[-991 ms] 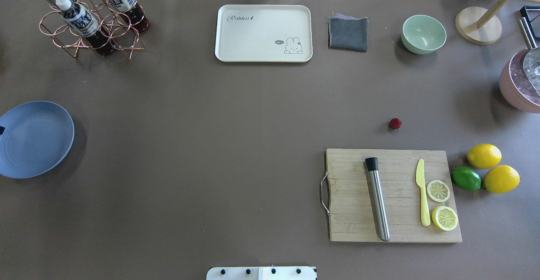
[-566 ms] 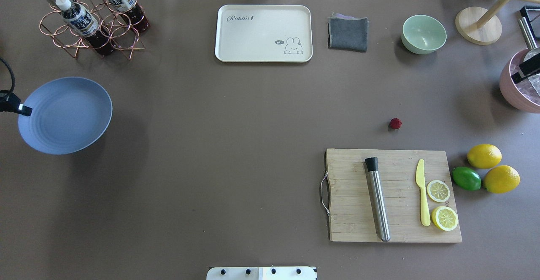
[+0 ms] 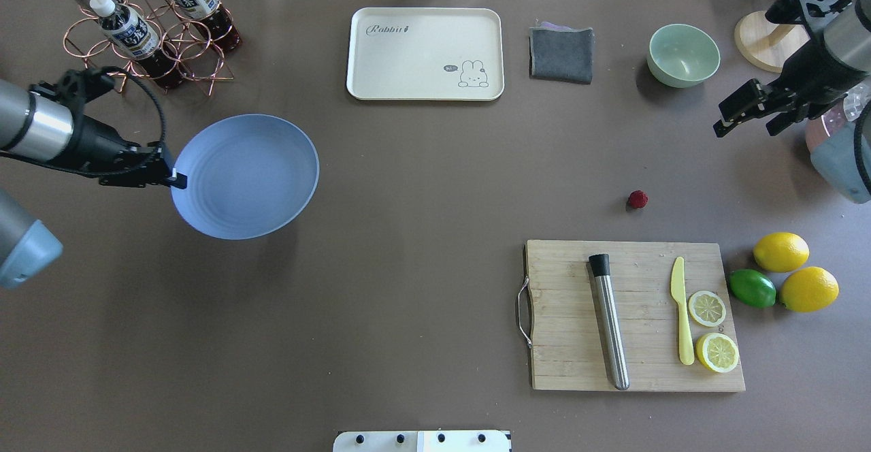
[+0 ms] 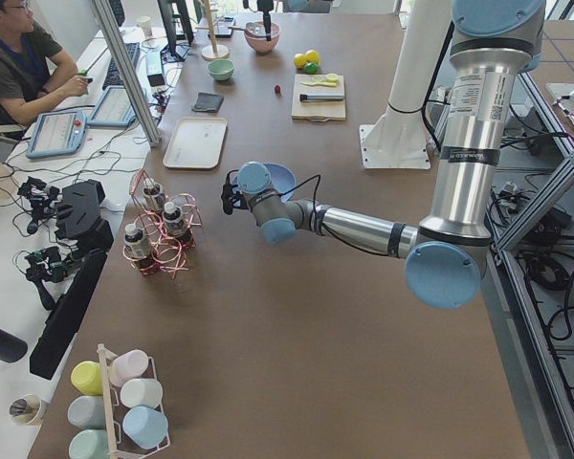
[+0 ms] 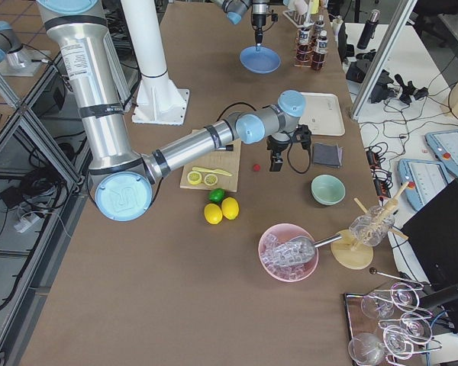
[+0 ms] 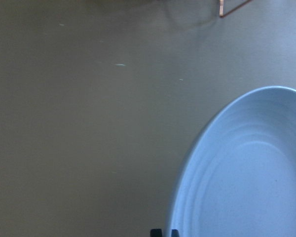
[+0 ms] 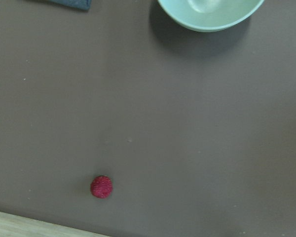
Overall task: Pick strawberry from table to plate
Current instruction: 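Push the blue plate inward with the left gripper while the right approaches the strawberry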
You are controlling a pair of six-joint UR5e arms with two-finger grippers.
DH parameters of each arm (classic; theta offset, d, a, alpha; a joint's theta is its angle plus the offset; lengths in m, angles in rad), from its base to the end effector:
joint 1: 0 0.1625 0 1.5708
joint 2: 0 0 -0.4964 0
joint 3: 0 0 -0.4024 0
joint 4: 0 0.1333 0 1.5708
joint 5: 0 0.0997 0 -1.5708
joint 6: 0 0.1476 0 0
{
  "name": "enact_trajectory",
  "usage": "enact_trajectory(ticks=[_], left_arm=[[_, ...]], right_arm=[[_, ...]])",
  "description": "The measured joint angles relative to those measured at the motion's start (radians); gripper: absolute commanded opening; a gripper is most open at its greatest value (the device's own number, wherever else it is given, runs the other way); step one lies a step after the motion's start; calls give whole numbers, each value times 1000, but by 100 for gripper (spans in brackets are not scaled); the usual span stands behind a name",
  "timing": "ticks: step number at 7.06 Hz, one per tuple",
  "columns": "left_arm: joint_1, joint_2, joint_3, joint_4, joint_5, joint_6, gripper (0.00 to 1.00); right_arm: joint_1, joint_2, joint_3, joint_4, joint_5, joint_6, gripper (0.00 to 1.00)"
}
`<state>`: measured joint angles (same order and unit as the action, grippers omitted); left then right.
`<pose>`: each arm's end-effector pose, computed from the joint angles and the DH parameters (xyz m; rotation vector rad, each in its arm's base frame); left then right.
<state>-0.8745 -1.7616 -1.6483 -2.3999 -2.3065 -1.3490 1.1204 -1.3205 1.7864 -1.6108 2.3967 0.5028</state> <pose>0.3746 -0.5015 0.5044 -0.0176 1.2275 -0.1655 -0.2452 -0.5641 0.5126 -0.0165 -0.9060 -0.1271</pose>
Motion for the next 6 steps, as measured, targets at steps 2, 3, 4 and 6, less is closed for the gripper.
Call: enact_trajectory(ticks=[2,3,4,6], left_arm=[[150,-87,-5,3,145,-137,0],[211,-118,-7,4,207,-183,0],[275,-143,-6,4,271,-219,0],[370,-174,-2,8,371,-244,0]], right_arm=[[-88,48,-20,0,-70,61,100],[-121,64,-36,5,-100,71,100],[-147,72,-70,39,-123,76,100],[-200,77,-200,238,-152,145,100]])
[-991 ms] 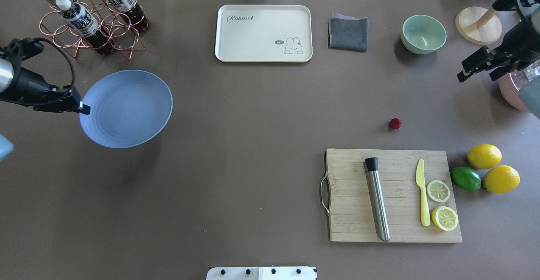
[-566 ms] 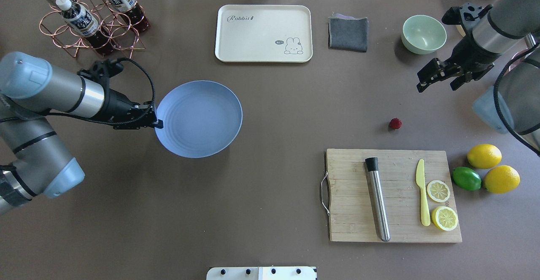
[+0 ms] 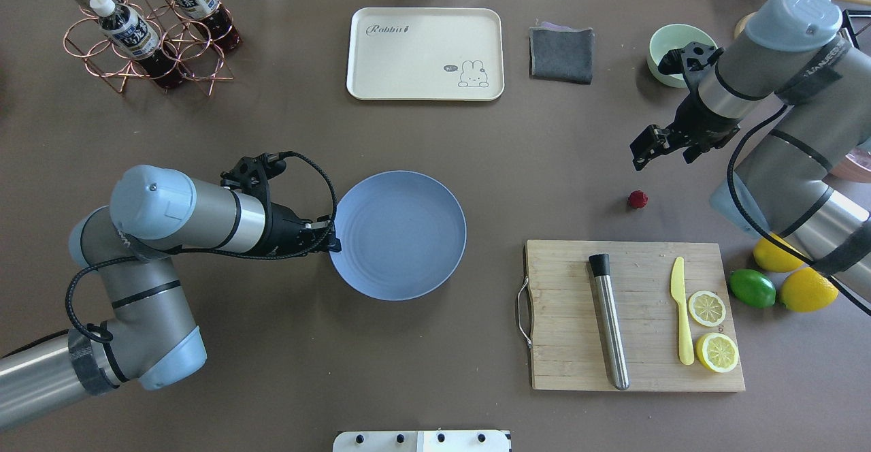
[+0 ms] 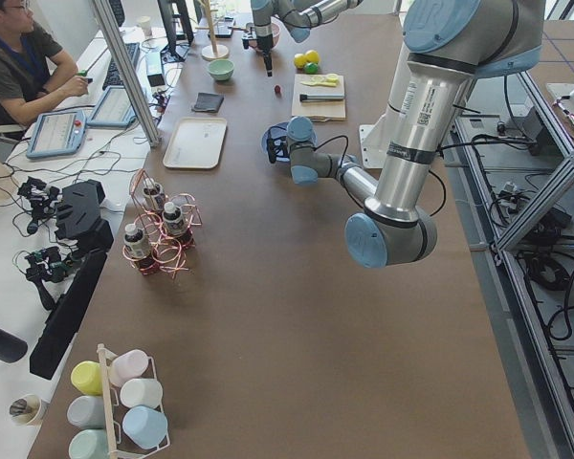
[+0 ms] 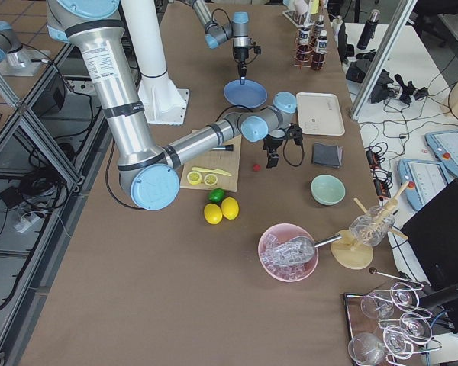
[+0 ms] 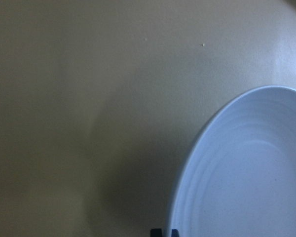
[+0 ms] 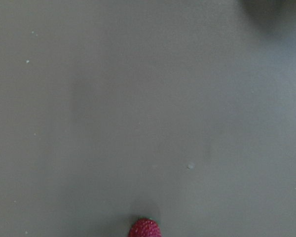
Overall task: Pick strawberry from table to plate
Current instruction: 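Grasp the red strawberry with the right gripper while the left holds the plate, then carry the strawberry over the blue plate with the right gripper while the left withdraws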
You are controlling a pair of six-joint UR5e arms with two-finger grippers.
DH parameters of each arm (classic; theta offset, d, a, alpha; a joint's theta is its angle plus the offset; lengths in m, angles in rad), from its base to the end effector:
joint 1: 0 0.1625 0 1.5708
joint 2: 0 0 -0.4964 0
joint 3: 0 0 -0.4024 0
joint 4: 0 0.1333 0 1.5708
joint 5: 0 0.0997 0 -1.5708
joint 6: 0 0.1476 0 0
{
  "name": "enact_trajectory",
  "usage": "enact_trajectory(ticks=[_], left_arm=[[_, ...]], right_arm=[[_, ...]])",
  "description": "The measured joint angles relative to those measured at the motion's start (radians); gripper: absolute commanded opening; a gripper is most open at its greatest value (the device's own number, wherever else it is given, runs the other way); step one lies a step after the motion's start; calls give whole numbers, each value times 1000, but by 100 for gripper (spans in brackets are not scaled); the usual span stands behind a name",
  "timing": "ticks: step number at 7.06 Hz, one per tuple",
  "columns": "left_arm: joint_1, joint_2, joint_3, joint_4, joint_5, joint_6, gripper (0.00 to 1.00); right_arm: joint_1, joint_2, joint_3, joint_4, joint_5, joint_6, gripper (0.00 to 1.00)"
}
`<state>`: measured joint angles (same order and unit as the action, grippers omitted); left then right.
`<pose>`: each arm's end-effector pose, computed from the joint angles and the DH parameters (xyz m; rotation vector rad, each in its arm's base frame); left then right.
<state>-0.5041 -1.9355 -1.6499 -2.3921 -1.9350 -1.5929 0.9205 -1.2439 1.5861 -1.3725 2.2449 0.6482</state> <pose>0.5757 -0.4098 0.3999 -0.0066 1.2889 -0.2212 -0.3809 -0.5688 0.5452 0.0165 -0.8378 -0.1841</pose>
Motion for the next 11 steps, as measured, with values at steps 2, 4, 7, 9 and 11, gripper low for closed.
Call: enact_trajectory(ticks=[2,4,7,9,11], left_arm=[[44,-18,1,10,48,-4,0],[52,-24,-1,12,57,-33,0],[64,-24,-3,12,84,-49,51],[70,-21,-7,10,92,-50,62],[71,-13,-22,10,93,-51,71]], right_arm=[[-47,-4,-70,115,-28,50,100],[-65,-13,-73,132,-30,59,89],[-85,-34,-32,134,-27,111,65],[-101,-43,-21,136,-31,129,0],[-87,-42,1,133,-14,126,0]])
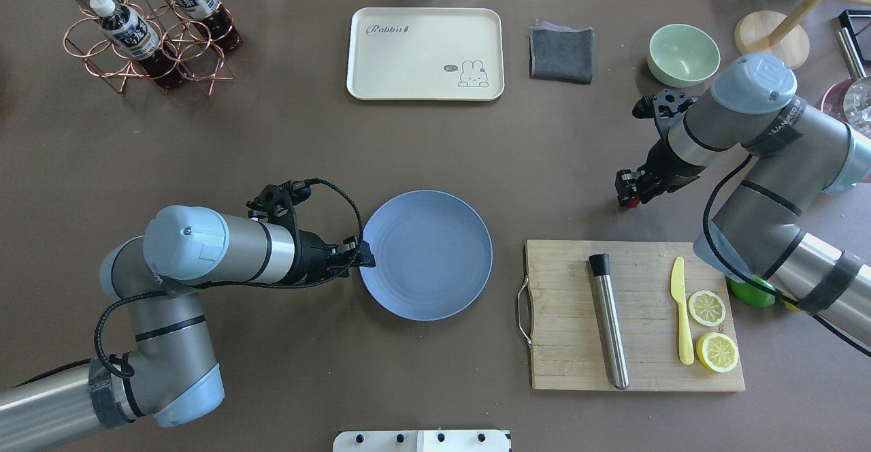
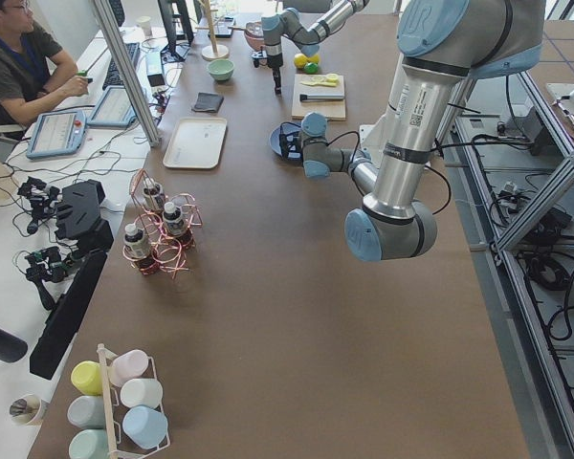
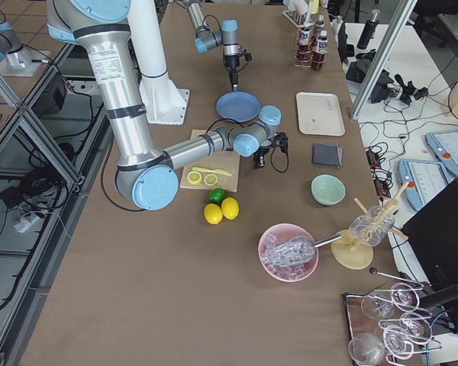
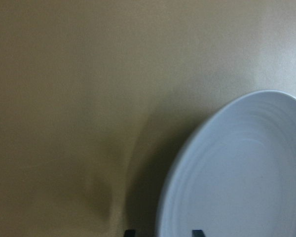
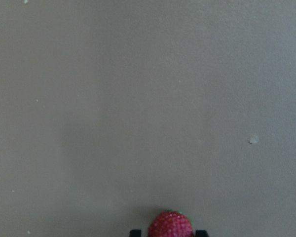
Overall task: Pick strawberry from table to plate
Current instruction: 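Carry the strawberry over the blue plate with the right gripper while the left withdraws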
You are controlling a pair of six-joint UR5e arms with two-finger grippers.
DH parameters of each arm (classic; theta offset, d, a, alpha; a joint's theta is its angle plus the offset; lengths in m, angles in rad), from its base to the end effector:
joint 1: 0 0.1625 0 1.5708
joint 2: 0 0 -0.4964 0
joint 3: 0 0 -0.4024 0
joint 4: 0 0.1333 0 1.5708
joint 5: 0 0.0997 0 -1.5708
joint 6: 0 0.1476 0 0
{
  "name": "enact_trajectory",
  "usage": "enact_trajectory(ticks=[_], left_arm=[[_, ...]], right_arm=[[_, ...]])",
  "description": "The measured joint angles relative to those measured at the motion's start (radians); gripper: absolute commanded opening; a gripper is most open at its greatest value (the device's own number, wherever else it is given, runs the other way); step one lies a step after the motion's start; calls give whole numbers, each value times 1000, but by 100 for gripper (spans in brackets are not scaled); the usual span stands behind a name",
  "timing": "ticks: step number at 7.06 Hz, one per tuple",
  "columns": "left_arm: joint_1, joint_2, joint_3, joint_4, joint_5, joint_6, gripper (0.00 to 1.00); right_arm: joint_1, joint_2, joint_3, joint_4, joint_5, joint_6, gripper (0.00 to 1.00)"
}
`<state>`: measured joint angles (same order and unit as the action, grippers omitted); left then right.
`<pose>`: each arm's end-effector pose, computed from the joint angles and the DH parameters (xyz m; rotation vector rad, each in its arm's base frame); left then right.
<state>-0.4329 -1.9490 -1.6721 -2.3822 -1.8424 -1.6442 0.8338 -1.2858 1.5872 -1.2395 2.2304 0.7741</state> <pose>0.6002 -0.3806 0.3816 0.0003 1.3058 -0.2573 -0.4207 -0.5273 0.5545 0.0066 -0.8810 -0.1739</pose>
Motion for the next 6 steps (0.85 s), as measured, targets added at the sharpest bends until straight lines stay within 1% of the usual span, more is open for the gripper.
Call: enact_trajectory(ticks=[3,4,5,6], left_arm=[[-1,2,-8,0,-1,0,71],[-8,5,-16,0,-3,0,72],[-38,23,-43,9,-21,4,72],[-118,53,-72,30,-89,38,72]], right_arm=[[27,4,18,-5,27,-4,0],[34,15,48,-26,36,7,0],[27,45,99,-79,39,43,0],[-2,92,143,-129,30,117,0]])
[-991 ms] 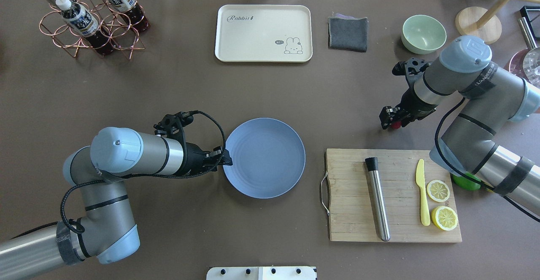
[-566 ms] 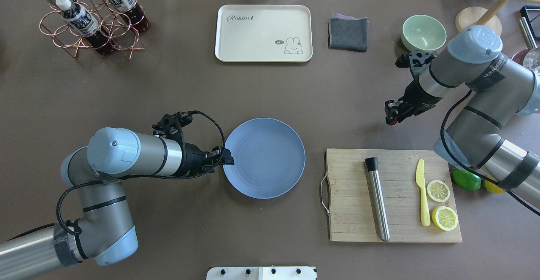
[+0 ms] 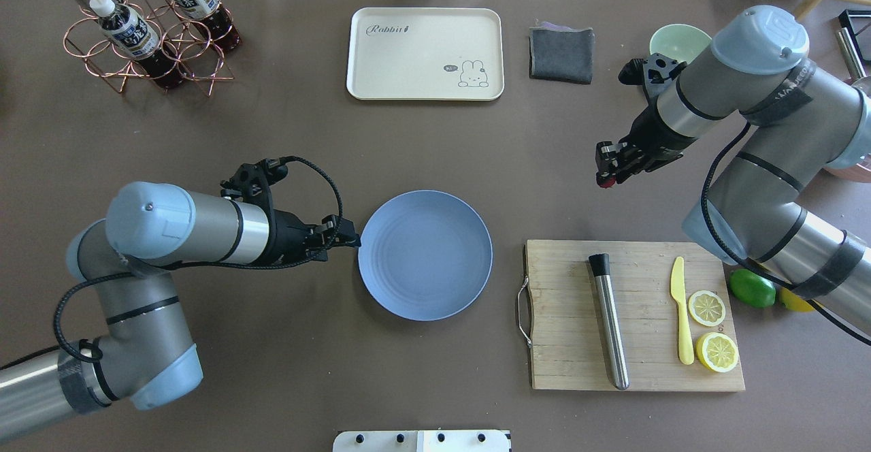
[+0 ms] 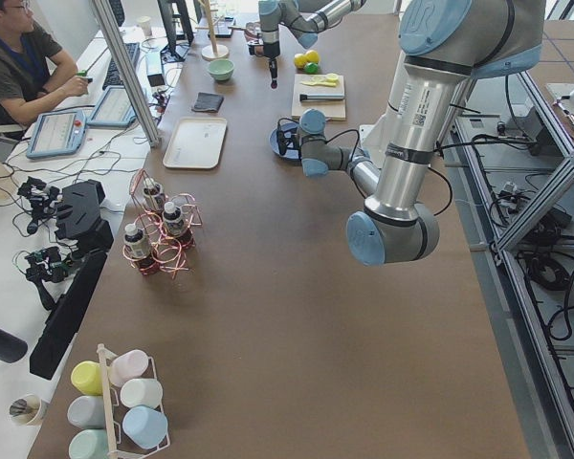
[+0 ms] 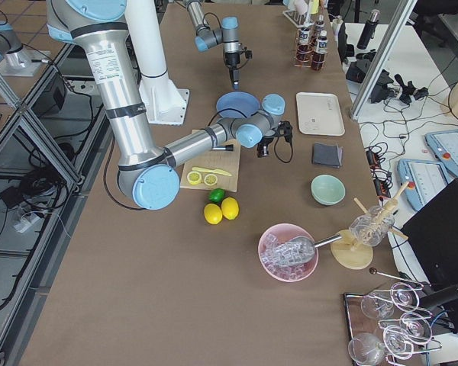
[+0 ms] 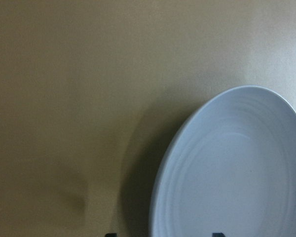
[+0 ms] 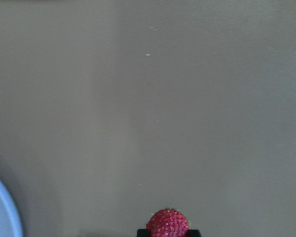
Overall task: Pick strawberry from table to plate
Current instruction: 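Carry the strawberry over the blue plate with the right gripper while the left withdraws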
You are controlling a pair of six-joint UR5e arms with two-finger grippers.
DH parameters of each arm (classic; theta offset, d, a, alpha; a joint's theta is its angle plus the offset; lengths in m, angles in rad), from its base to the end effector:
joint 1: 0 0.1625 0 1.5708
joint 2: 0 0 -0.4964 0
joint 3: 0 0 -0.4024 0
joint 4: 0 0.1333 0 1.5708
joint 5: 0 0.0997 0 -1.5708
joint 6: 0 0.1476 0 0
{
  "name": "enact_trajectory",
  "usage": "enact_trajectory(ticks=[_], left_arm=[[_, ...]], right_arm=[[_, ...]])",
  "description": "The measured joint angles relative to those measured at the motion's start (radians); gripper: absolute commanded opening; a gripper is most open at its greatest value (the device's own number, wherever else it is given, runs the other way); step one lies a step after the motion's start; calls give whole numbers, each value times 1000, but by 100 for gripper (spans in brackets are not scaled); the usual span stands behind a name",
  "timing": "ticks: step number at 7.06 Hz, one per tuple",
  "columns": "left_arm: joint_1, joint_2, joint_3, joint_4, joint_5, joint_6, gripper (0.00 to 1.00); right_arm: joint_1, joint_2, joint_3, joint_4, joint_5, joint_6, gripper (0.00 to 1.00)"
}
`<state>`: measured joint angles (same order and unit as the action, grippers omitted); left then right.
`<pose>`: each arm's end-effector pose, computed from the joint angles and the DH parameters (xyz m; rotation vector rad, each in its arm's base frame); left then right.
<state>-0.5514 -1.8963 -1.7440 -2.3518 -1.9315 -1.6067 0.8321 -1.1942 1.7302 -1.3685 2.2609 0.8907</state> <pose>0.5307 -0.4218 0.3845 0.0228 1.3035 -0.2714 -0.4280 -0.5284 0.4357 0.0072 -0.9644 -0.1146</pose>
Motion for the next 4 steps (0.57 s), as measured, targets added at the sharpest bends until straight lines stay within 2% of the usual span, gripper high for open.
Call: enact_trajectory(ticks=[2,4], left_arm=[[-236,73,-18,68,-215,233,72],[-463,160,-12,194,-376,590,72]], right_arm=[[-127,112,32,-32,-81,208,0],[-297,207,17,-36,-237,365,0]])
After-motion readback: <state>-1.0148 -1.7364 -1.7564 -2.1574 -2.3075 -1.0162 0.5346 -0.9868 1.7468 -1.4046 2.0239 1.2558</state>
